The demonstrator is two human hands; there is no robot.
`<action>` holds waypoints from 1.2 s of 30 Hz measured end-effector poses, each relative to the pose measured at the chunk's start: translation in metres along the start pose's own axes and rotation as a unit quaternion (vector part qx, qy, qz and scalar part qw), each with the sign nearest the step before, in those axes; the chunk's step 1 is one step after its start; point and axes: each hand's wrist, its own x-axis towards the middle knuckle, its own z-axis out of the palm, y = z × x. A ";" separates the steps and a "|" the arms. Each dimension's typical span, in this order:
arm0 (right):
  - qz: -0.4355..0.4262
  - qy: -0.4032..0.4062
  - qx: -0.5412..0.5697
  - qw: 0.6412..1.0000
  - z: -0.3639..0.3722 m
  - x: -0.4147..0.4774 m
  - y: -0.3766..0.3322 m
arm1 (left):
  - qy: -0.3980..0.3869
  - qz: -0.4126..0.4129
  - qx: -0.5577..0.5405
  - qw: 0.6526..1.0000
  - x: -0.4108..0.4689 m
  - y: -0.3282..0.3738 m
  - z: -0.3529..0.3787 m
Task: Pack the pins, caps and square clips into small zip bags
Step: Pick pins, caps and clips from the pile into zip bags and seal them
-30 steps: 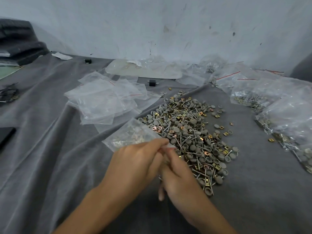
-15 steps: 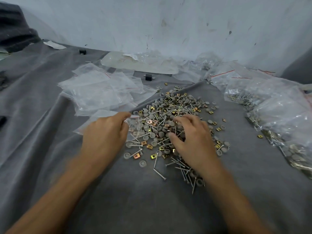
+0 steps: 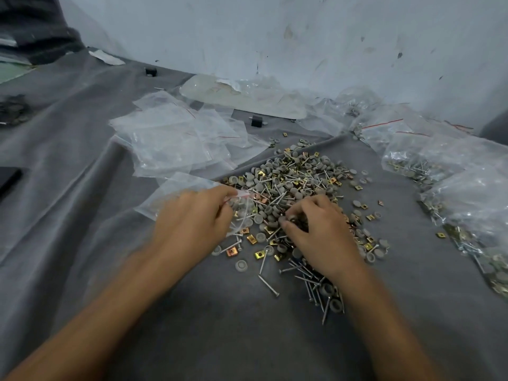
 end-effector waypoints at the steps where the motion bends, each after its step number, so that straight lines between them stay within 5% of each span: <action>1: -0.002 0.005 0.009 1.000 0.000 -0.002 0.001 | -0.020 -0.006 -0.009 1.000 -0.001 -0.001 0.000; 13: 0.031 0.114 0.130 0.984 -0.013 -0.019 0.013 | -0.075 -0.032 -0.049 0.995 -0.006 0.001 -0.004; 23: 0.037 0.099 0.153 0.983 -0.020 -0.019 0.022 | -0.093 -0.038 -0.034 0.994 -0.008 0.005 -0.008; 29: 0.039 -0.014 0.056 0.998 -0.018 -0.019 0.029 | -0.083 -0.033 -0.034 0.995 -0.008 0.006 -0.009; 36: 0.044 0.008 0.039 0.998 -0.014 -0.014 0.022 | -0.083 -0.027 -0.031 0.996 -0.010 0.005 -0.007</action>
